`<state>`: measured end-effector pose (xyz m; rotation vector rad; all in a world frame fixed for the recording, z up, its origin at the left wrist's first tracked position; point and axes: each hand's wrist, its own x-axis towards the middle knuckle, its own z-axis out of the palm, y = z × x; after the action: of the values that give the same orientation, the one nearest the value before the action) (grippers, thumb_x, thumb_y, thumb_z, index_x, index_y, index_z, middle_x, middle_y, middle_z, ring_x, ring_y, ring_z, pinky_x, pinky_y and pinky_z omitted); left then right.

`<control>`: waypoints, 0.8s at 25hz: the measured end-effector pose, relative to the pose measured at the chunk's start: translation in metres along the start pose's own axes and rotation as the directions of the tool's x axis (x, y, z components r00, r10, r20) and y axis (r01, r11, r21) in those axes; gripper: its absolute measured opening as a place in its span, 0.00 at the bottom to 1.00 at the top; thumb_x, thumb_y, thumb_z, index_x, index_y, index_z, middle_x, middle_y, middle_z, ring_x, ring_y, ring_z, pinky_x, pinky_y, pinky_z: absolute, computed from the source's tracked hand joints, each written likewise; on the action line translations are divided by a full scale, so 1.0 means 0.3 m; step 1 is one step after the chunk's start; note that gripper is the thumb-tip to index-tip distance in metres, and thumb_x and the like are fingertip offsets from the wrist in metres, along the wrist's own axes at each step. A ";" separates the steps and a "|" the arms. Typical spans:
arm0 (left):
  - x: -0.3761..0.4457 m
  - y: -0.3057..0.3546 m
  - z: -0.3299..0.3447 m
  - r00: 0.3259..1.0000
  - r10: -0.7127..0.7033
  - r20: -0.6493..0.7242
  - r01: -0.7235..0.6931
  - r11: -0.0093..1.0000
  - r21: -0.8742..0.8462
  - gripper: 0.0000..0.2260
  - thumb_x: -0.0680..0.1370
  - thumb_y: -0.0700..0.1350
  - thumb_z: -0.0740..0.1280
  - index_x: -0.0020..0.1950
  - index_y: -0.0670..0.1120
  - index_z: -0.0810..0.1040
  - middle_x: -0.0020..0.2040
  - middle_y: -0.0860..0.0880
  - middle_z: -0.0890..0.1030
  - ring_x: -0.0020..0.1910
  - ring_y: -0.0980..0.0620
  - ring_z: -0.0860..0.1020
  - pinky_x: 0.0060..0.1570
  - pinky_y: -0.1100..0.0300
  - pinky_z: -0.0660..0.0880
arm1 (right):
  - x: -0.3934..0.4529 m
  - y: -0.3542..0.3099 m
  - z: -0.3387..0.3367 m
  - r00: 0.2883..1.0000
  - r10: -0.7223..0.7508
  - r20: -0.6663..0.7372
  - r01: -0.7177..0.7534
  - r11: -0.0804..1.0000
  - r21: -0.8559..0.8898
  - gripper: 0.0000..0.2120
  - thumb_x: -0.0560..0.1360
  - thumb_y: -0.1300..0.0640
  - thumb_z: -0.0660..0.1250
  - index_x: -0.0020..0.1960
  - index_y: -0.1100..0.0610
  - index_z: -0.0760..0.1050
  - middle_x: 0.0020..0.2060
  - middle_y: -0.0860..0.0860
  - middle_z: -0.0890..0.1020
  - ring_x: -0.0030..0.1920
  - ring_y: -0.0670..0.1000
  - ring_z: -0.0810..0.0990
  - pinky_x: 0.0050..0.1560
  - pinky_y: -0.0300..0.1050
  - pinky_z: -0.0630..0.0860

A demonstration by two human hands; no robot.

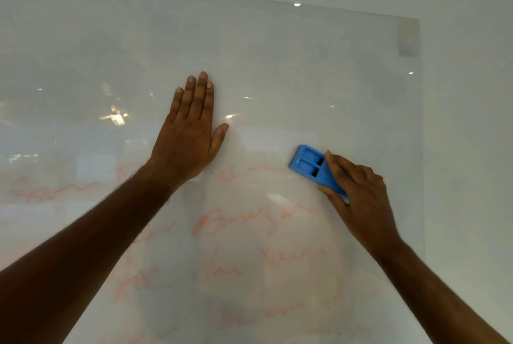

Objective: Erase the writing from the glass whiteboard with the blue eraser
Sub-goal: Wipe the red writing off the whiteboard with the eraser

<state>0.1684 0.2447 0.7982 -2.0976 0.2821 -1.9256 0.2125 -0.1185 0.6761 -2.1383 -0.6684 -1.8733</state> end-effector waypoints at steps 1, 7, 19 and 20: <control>-0.001 0.001 0.000 1.000 -0.001 -0.001 0.001 1.000 -0.001 0.35 0.89 0.58 0.50 0.88 0.34 0.51 0.89 0.35 0.51 0.89 0.36 0.50 0.88 0.41 0.50 | -0.013 0.033 -0.012 1.000 0.009 0.015 -0.009 1.000 -0.009 0.30 0.82 0.39 0.57 0.81 0.49 0.63 0.72 0.48 0.75 0.61 0.55 0.76 0.58 0.54 0.72; -0.003 0.009 0.005 1.000 -0.010 0.011 0.010 1.000 0.013 0.35 0.89 0.57 0.50 0.88 0.34 0.50 0.89 0.35 0.50 0.89 0.36 0.49 0.88 0.41 0.49 | 0.141 0.086 -0.046 0.981 0.194 0.007 -0.194 0.978 0.080 0.31 0.84 0.39 0.60 0.83 0.48 0.59 0.75 0.49 0.72 0.65 0.56 0.74 0.64 0.57 0.71; -0.005 -0.011 -0.016 0.999 0.015 0.038 -0.015 1.000 -0.005 0.35 0.89 0.59 0.49 0.88 0.35 0.51 0.89 0.36 0.51 0.89 0.37 0.51 0.87 0.41 0.52 | -0.003 0.011 -0.009 0.987 -0.159 0.027 0.161 0.981 -0.105 0.29 0.83 0.40 0.56 0.80 0.51 0.64 0.72 0.49 0.75 0.59 0.56 0.78 0.56 0.55 0.73; -0.005 -0.008 -0.017 0.999 0.012 0.042 -0.011 1.000 -0.010 0.35 0.89 0.59 0.49 0.88 0.35 0.51 0.89 0.36 0.51 0.89 0.37 0.50 0.88 0.41 0.51 | 0.008 0.032 -0.014 0.989 -0.144 0.029 0.146 0.984 -0.106 0.29 0.83 0.40 0.56 0.80 0.51 0.64 0.71 0.50 0.75 0.59 0.57 0.78 0.56 0.56 0.74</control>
<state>0.1631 0.2470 0.7980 -2.1349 0.2943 -1.8748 0.2135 -0.1284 0.6803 -2.2342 -0.7634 -2.0061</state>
